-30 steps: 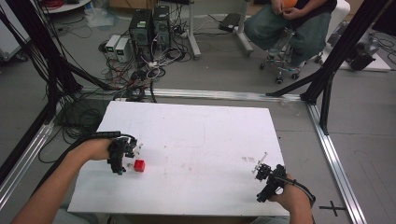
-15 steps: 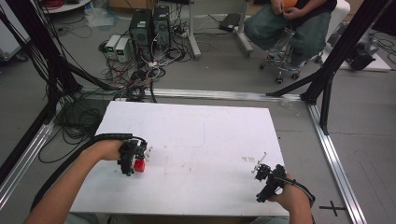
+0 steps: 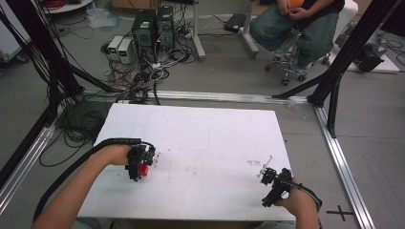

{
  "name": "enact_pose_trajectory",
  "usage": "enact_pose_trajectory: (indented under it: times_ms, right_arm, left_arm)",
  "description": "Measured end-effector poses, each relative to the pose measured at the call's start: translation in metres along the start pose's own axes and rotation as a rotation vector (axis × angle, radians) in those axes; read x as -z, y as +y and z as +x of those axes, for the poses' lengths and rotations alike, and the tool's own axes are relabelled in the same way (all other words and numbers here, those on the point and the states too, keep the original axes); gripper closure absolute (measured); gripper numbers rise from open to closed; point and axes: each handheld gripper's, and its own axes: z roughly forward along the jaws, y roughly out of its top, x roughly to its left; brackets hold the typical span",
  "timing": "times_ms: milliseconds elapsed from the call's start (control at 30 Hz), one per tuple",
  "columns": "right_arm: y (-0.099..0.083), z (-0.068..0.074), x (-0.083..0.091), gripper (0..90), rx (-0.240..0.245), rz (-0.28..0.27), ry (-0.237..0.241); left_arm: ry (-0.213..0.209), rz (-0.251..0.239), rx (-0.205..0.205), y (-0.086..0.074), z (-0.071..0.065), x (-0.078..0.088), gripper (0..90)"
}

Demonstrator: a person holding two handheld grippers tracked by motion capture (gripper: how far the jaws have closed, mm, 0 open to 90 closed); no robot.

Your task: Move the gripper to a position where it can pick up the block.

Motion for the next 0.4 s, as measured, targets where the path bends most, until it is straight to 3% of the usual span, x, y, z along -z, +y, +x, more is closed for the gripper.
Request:
enact_pose_trajectory:
  times_ms: [400]
  right_arm:
    - [0.0027, 0.0012, 0.0003, 4.4, 0.013, 0.005, 0.002]
  left_arm:
    - [-0.003, 0.015, -0.001, 0.0007, 0.0002, -0.0004, 22.2]
